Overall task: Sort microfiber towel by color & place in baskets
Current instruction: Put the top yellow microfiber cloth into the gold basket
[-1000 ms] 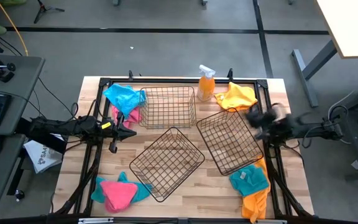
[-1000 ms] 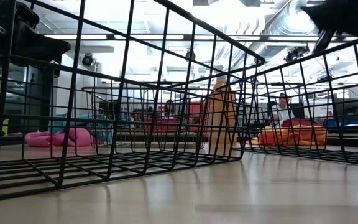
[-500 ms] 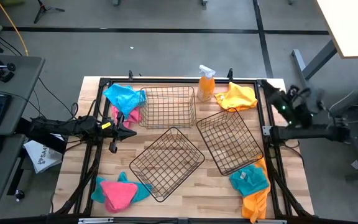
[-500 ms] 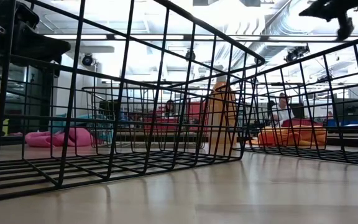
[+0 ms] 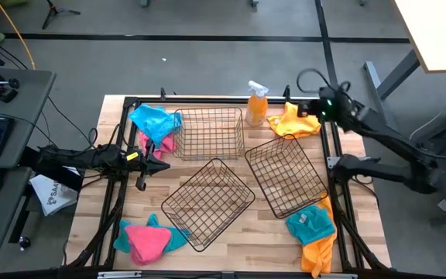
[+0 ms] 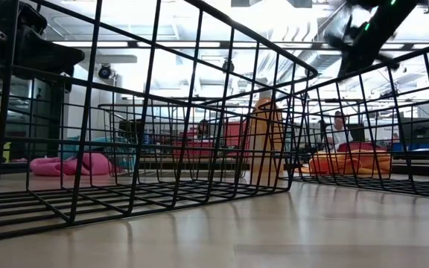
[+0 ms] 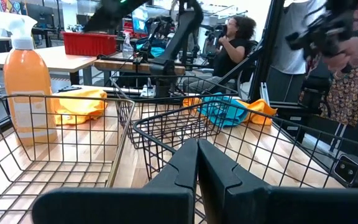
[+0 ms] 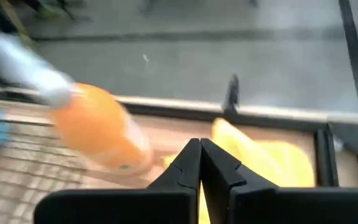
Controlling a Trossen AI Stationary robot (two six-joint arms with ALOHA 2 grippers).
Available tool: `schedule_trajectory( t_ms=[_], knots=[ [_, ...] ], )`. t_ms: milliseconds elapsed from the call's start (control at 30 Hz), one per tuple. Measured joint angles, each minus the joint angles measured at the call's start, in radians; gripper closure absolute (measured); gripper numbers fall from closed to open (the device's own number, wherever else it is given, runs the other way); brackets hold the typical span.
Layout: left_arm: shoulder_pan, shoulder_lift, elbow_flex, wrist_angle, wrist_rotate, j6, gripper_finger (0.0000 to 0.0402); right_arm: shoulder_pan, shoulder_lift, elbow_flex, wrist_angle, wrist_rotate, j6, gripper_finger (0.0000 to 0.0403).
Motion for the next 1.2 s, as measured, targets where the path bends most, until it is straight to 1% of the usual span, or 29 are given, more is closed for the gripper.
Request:
schedule_trajectory(
  t_ms=[100, 167, 233, 300, 567, 633, 700, 800, 933, 967, 1000, 1067, 1200],
  knots=[
    [0.0, 0.0, 0.0, 0.0, 0.0, 0.0, 0.0401, -0.191, 0.095, -0.019, 0.098, -0.222, -0.037, 0.0376],
    [0.0, 0.0, 0.0, 0.0, 0.0, 0.0, 0.0401, -0.285, 0.16, -0.027, 0.137, -0.343, -0.049, 0.036],
    [0.0, 0.0, 0.0, 0.0, 0.0, 0.0, 0.0401, -0.35, 0.219, -0.027, 0.168, -0.419, -0.071, 0.034],
    [0.0, 0.0, 0.0, 0.0, 0.0, 0.0, 0.0402, -0.386, 0.271, -0.027, 0.167, -0.44, -0.089, 0.0316],
    [0.0, 0.0, 0.0, 0.0, 0.0, 0.0, 0.0401, -0.392, 0.415, -0.027, 0.113, -0.446, -0.174, 0.0203],
    [0.0, 0.0, 0.0, 0.0, 0.0, 0.0, 0.0401, -0.379, 0.441, -0.023, 0.105, -0.408, -0.191, 0.0182],
    [0.0, 0.0, 0.0, 0.0, 0.0, 0.0, 0.0401, -0.354, 0.47, -0.018, 0.11, -0.348, -0.166, 0.0166],
    [0.0, 0.0, 0.0, 0.0, 0.0, 0.0, 0.0401, -0.322, 0.524, -0.003, 0.115, -0.254, -0.116, 0.0154],
    [0.0, 0.0, 0.0, 0.0, 0.0, 0.0, 0.0402, -0.312, 0.619, 0.0, 0.1, -0.23, -0.082, 0.0151],
    [0.0, 0.0, 0.0, 0.0, 0.0, 0.0, 0.0402, -0.305, 0.64, 0.009, 0.08, -0.208, -0.082, 0.0151],
    [0.0, 0.0, 0.0, 0.0, 0.0, 0.0, 0.0402, -0.295, 0.654, 0.019, 0.071, -0.179, -0.079, 0.0151],
    [0.0, 0.0, 0.0, 0.0, 0.0, 0.0, 0.0402, -0.286, 0.679, 0.04, 0.09, -0.166, -0.075, 0.0151],
    [0.0, 0.0, 0.0, 0.0, 0.0, 0.0, 0.0402, -0.272, 0.715, 0.049, 0.053, -0.122, -0.067, 0.0152]
  ],
)
